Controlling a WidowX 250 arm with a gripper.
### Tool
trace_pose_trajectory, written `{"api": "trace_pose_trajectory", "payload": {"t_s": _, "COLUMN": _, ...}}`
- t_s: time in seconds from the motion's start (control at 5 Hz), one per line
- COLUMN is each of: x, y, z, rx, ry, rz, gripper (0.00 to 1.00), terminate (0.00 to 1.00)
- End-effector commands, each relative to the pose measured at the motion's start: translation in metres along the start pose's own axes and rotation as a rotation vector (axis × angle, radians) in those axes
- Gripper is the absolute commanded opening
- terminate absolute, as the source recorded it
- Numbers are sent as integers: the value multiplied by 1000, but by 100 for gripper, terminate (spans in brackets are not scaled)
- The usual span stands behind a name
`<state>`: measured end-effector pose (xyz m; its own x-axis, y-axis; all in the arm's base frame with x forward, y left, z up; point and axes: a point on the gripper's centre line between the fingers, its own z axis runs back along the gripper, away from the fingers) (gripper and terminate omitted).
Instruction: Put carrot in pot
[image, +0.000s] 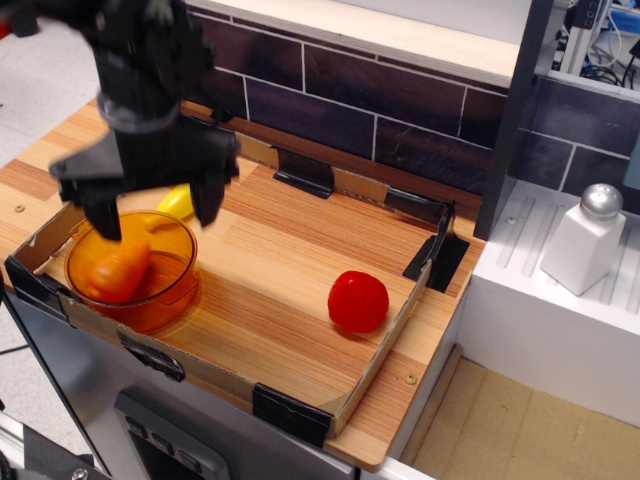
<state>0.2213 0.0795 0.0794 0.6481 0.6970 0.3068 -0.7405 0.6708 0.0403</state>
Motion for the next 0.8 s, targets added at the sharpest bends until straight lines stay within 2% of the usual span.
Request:
{"api": "trace_pose_trajectory", "payload": {"t_s": 0.0, "x": 26, "y": -13, "z": 58, "rx": -58, "ry": -57, "rz": 88, "gripper": 100, "terminate": 0}}
{"api": "trace_pose_trajectory", "payload": {"t_s": 0.2, "x": 31, "y": -35, "z": 71, "rx": -20, "ry": -33, "rz": 97, "gripper": 100, "terminate": 0}}
{"api": "trace_pose_trajectory", "payload": {"t_s": 0.4, "x": 31, "y": -35, "z": 71, "rx": -20, "ry": -33, "rz": 97, "gripper": 100, "terminate": 0}}
{"api": "trace_pose_trajectory", "payload": {"t_s": 0.6, "x": 31, "y": -35, "z": 71, "rx": -20, "ry": -33, "rz": 97, "gripper": 100, "terminate": 100}}
